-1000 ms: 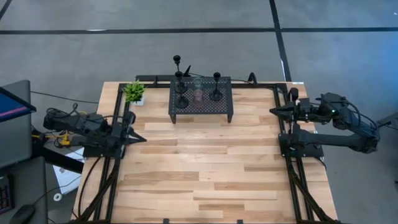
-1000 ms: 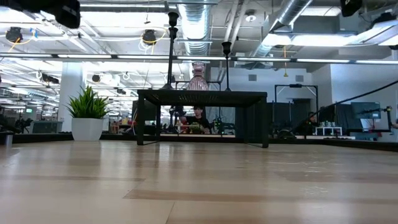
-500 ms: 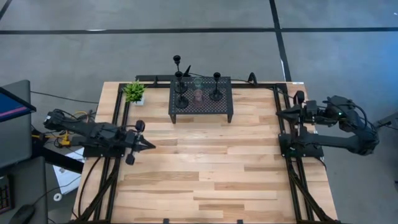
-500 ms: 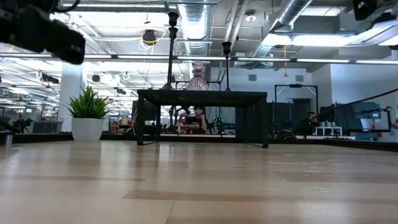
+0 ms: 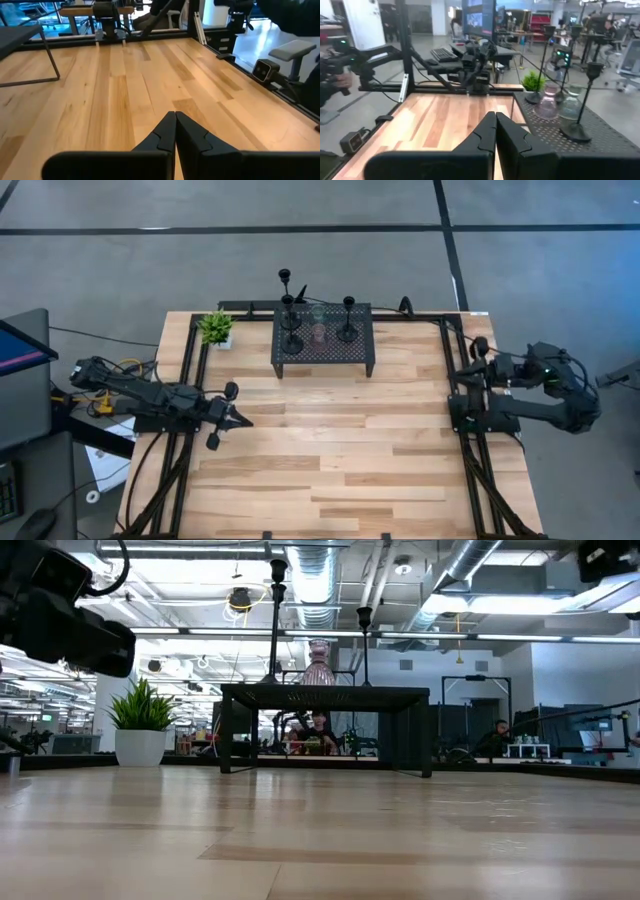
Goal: Pick & Place candle stick holders
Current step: Return to Home Position
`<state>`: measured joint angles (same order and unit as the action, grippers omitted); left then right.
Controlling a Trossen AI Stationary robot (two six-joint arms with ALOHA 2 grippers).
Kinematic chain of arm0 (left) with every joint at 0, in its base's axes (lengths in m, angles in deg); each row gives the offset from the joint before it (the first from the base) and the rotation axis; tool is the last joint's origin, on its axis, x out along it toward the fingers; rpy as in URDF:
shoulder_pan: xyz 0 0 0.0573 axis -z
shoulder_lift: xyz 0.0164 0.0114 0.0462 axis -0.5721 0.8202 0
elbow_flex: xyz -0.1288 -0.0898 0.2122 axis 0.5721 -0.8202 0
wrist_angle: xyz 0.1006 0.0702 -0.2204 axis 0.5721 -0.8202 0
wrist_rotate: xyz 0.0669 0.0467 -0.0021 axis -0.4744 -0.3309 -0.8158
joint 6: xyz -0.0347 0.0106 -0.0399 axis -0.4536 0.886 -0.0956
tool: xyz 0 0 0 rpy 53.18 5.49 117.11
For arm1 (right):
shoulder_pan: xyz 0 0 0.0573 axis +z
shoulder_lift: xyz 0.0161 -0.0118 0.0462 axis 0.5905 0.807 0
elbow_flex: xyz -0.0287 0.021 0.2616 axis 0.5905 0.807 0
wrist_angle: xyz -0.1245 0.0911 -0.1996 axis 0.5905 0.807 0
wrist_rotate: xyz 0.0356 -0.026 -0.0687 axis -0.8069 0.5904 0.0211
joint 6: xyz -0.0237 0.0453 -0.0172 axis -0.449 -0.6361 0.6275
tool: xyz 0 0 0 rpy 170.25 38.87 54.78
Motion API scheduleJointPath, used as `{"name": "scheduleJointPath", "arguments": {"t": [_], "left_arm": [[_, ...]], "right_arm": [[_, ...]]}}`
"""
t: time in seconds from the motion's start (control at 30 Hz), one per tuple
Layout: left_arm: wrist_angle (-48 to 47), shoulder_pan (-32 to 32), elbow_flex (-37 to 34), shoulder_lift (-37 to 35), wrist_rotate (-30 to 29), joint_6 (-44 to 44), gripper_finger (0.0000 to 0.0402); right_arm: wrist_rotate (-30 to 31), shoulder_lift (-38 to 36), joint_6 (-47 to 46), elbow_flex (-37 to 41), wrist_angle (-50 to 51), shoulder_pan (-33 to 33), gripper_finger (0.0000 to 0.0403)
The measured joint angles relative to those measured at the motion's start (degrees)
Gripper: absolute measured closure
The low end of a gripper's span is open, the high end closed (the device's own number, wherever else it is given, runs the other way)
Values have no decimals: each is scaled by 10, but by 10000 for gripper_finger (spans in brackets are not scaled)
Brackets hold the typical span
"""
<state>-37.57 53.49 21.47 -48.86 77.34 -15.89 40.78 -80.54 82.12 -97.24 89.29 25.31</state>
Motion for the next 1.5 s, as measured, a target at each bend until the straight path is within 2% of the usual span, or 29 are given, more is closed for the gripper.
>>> {"name": "scheduleJointPath", "arguments": {"t": [0.3, 0.43, 0.57, 0.67, 0.93, 1.33, 1.5], "left_arm": [[0, 0, 0, 0, 4, -9, 393], [1, 0, 0, 0, 4, -9, 395], [1, 0, 0, 0, 4, -9, 393], [3, 0, 0, 0, 4, -9, 393], [8, 0, 0, 0, 4, -9, 393], [9, 0, 0, 0, 2, 7, 393], [13, 0, 0, 0, -2, 8, 395]], "right_arm": [[6, -14, -12, 50, -57, 3, 403], [28, -14, -6, 87, -137, 3, 403], [27, -15, -6, 149, -214, 3, 403], [27, -15, -15, 191, -234, 3, 403], [14, -15, -34, 296, -402, 3, 403], [12, -15, -20, 373, -429, 4, 403], [12, -15, -7, 376, -414, 4, 403]]}}
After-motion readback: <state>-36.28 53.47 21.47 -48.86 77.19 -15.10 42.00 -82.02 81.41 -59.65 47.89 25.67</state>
